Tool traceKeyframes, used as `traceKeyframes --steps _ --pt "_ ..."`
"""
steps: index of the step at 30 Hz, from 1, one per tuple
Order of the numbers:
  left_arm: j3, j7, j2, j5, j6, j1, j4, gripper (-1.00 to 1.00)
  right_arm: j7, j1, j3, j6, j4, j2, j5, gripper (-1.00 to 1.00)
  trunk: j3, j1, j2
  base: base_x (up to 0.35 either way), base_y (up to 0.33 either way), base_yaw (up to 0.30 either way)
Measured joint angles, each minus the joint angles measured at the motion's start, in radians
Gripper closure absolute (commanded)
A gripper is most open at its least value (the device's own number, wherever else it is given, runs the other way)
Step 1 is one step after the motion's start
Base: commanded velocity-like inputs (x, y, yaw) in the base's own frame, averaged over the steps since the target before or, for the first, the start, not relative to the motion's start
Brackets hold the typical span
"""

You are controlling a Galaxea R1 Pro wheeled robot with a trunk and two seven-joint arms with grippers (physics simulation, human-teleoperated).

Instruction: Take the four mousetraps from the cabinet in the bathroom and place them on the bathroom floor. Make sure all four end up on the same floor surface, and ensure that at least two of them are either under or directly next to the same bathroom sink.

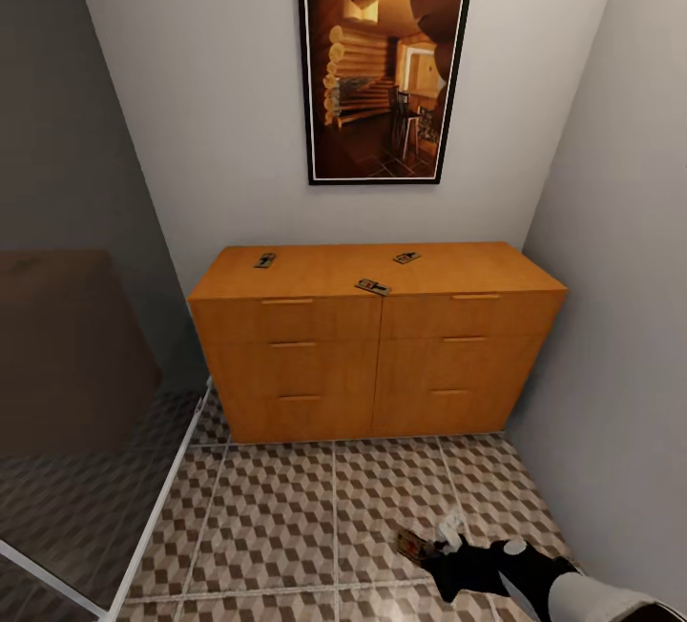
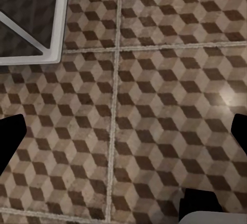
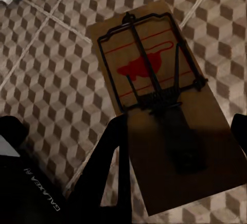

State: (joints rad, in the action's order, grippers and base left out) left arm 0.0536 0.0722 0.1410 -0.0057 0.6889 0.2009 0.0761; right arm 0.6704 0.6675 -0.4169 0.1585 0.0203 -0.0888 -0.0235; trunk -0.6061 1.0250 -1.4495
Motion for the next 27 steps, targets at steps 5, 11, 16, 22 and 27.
traceKeyframes --steps 5,11,16,22,27 --pt "0.0 0.0 0.001 0.0 0.0 0.0 0.0 -1.0 -0.112 -0.08 0.002 0.047 0.0 0.005 -0.117 1.0 0.0 0.0 0.0 0.0 0.0 0.0" --pt "0.0 0.003 0.0 -0.001 0.0 0.0 0.0 -1.0 -0.277 -0.173 0.001 0.169 -0.001 0.043 -0.231 1.0 0.0 0.0 0.0 0.0 0.0 0.0" --pt "0.003 0.01 -0.005 0.0 0.0 0.0 -0.003 -1.0 -0.443 -0.239 -0.001 0.317 0.0 0.09 -0.395 1.0 0.0 0.0 0.0 0.0 0.0 0.0" --pt "0.007 0.013 -0.041 0.0 -0.027 0.0 -0.02 -1.0 -0.622 -0.247 0.002 0.39 0.0 0.096 -0.432 1.0 0.0 0.0 0.0 0.0 0.0 0.0" --pt "0.007 0.058 -0.101 0.0 -0.318 0.001 -0.239 -1.0 -0.74 -0.248 0.004 0.452 -0.002 0.102 -0.444 1.0 0.0 0.0 0.0 0.0 0.0 0.0"
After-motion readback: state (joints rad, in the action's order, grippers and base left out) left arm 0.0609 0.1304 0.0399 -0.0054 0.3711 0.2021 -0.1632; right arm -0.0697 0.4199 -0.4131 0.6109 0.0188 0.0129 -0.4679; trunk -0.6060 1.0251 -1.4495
